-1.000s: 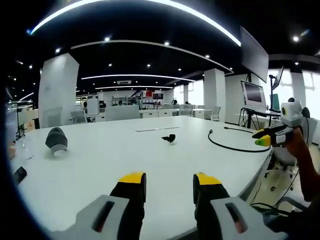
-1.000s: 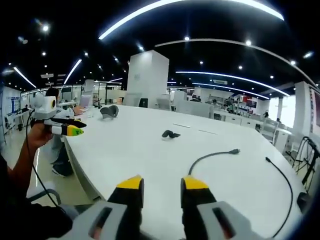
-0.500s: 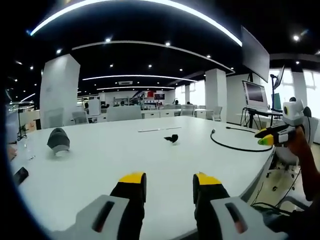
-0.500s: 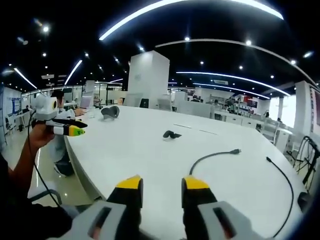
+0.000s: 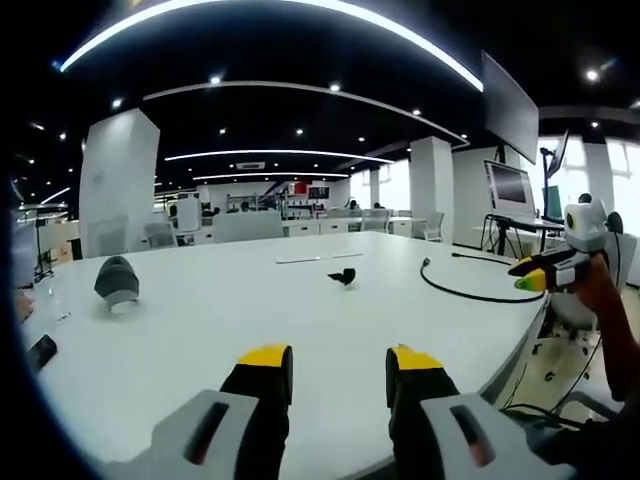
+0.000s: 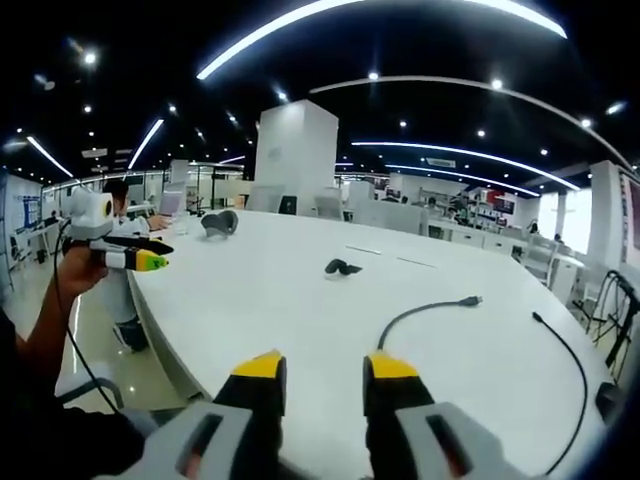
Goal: Find the charging cable on the desk, coil it up and secure with Velcro.
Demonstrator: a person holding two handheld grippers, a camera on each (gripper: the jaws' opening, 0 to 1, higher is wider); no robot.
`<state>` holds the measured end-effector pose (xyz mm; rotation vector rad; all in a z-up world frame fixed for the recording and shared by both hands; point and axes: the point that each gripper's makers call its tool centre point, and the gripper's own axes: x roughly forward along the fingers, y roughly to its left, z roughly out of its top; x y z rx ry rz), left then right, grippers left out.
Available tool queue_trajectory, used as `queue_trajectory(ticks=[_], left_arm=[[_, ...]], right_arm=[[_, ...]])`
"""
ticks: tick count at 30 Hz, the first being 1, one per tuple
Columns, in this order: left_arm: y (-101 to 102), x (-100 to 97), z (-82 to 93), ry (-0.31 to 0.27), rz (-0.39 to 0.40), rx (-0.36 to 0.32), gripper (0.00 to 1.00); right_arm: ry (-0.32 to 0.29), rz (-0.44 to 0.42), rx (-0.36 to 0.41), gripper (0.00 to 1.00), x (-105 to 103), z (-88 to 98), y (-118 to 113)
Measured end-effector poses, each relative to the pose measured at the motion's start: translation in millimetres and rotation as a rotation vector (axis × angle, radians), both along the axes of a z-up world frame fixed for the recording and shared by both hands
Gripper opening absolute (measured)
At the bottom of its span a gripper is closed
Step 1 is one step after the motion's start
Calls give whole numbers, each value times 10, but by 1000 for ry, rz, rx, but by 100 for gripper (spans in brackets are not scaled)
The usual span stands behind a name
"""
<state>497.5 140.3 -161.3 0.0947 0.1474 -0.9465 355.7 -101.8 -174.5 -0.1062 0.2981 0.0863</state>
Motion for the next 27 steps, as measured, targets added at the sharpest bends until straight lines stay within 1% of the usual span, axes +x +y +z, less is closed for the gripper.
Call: queue_trajectory(ticks=[5,17,27], left_arm=[[4,1,-5,0,-1,3,38],[0,-3,11,-4,3,-1,38],[-27,-7,73,-18,5,-5,37]], right_arm=[[-10,0,7,32,1,20,5],[-5,-4,3,32,15,7,-12],[-12,-9,3,32,4,34,-56]])
